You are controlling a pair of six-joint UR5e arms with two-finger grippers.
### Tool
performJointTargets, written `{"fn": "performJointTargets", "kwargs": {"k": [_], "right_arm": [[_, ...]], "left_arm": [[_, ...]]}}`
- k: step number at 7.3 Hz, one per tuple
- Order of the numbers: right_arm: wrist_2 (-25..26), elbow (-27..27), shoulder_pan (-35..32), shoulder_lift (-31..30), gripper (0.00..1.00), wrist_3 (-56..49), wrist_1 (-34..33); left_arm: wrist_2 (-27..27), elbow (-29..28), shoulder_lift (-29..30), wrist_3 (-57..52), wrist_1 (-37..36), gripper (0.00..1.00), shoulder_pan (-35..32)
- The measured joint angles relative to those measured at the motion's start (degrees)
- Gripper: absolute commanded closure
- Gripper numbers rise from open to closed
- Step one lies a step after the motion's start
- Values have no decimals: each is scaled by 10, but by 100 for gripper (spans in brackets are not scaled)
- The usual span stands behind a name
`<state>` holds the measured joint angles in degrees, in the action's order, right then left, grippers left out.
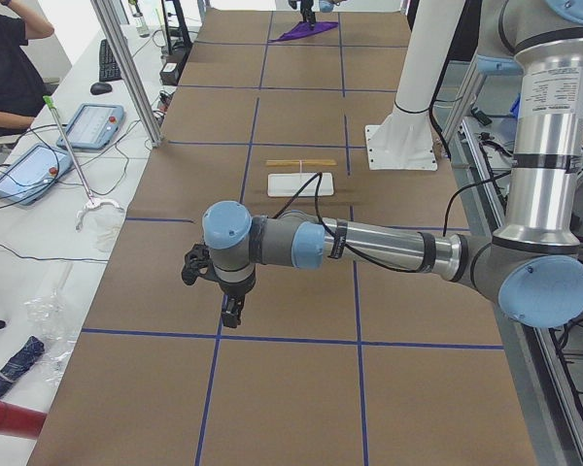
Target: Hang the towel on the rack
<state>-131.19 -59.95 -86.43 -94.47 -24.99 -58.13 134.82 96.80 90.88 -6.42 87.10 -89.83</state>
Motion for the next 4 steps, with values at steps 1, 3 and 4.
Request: {"fn": "performJointTargets", "kwargs": {"k": [1,3,4], "right_arm": [[-1,-2,0,1,100,-1,0],[-5,-5,0,2,100,-14,0],[-9,-7,0,2,100,-21,0]], "left_arm": [[0,0,0,0,0,0,0],[0,0,1,0,0,0,0],[0,0,1,0,0,0,0]]}}
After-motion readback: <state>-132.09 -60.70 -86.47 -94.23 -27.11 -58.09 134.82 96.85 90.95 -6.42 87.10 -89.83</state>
